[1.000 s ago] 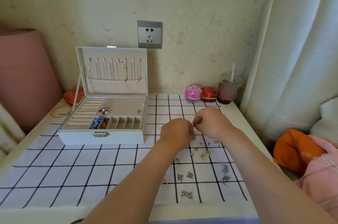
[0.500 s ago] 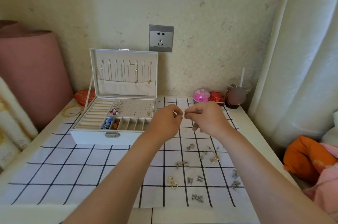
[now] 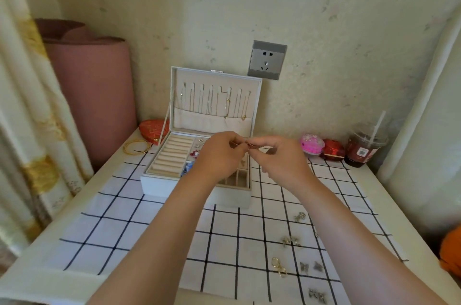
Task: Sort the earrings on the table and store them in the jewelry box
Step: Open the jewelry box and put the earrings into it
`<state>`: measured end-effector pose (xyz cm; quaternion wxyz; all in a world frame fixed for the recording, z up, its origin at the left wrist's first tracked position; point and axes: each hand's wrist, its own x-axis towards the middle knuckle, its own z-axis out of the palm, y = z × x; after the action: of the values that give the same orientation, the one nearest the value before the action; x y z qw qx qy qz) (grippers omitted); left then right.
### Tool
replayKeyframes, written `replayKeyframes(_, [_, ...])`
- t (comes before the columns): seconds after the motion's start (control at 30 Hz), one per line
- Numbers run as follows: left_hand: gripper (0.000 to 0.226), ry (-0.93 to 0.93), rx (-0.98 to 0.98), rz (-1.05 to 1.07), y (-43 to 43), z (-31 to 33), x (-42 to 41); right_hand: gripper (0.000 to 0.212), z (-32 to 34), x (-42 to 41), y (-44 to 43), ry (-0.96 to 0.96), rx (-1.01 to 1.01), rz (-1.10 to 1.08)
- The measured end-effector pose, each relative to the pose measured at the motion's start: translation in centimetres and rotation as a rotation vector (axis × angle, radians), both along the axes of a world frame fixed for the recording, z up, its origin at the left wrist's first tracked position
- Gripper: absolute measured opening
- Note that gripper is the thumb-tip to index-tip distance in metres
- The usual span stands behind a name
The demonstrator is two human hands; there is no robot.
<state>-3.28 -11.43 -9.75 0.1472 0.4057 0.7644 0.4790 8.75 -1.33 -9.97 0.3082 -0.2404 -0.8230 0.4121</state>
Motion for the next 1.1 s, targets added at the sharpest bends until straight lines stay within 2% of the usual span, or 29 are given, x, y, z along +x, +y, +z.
replayKeyframes(0.13, [0.012,-0.071,0.01,-0.028,-0.7,0.5,-2.4,0.027,-0.1,-2.3,-0.4,0.07,-0.012,-0.032])
replayKeyframes(0.23, [0.01,-0.103,0.028,-0.012,-0.9,0.7,-4.3,0.015,-0.5,-3.9,-0.3,0.09,-0.002,-0.089])
replayKeyframes(0.37, [0.005,-0.052,0.116,0.229,-1.5,0.3,-7.7,0.008,-1.4,-6.2,0.0,-0.026,0.086,-0.125])
replayKeyframes(0.7, [0.009,0.024,0.072,0.305,-3.0,-1.4,-11.4,0.012,-1.6,-12.6,1.1,-0.421,0.495,-0.115])
replayKeyframes(1.1, [0.009,0.02,0.059,0.32,-2.4,-1.4,-11.0,0.012,-2.3,-13.5,0.6,-0.404,0.609,-0.121])
